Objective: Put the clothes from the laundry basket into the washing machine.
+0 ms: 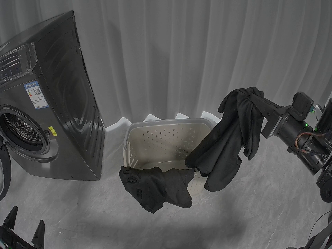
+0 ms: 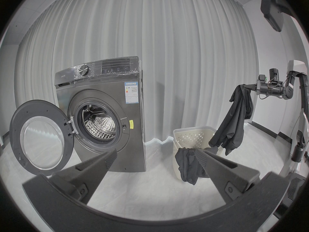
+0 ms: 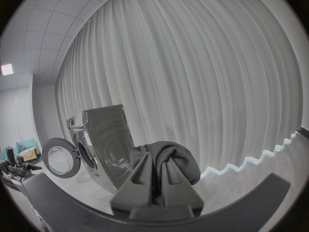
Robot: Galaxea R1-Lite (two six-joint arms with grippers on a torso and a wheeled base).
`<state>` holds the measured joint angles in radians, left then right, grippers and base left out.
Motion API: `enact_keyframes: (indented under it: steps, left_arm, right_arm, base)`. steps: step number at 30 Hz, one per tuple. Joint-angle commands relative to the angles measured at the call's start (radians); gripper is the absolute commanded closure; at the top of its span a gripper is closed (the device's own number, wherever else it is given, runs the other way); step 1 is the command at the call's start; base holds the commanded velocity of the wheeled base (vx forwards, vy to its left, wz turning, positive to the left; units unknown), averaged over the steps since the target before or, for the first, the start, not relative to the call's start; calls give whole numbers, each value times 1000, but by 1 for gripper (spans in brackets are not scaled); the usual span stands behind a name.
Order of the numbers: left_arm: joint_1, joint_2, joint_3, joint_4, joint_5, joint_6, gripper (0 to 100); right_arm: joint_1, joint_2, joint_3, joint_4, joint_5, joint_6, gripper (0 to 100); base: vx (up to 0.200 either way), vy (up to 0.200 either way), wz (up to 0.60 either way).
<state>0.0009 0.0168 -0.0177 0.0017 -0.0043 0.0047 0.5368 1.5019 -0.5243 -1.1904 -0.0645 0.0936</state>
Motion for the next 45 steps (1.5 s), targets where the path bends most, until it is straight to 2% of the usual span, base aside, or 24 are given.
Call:
enact_keyframes:
  steps: [1,2,4,6,8,24,45]
  left_arm:
    - [2,-17,16,0,0,0,0]
    - [1,-17,16,0,0,0,0]
    - [1,-17,16,0,0,0,0]
    - [1,-17,16,0,-2,0,0]
    - [1,-17,16,0,-2,0,0]
    - [1,-17,16,0,-2,0,0]
    - [1,-17,16,0,-2,0,0]
  right_arm:
    - [-5,8,4,2,-17,-6,100]
    - [-6,6,6,14,-57,-12,100]
    - [-9,6,3,18,-106,-22,100]
    - [-17,4,6,29,-132,-37,100]
    - [-28,4,4,43,-140,-38,100]
    - [-31,3,-7,40,-132,-34,100]
    - [8,-2,-28,26,-124,-29,100]
  base:
    - [0,0,0]
    - [0,0,0]
    - [0,0,0]
    - [0,100,0]
    - [0,200,0]
    - [0,200,0]
    - [0,200,0]
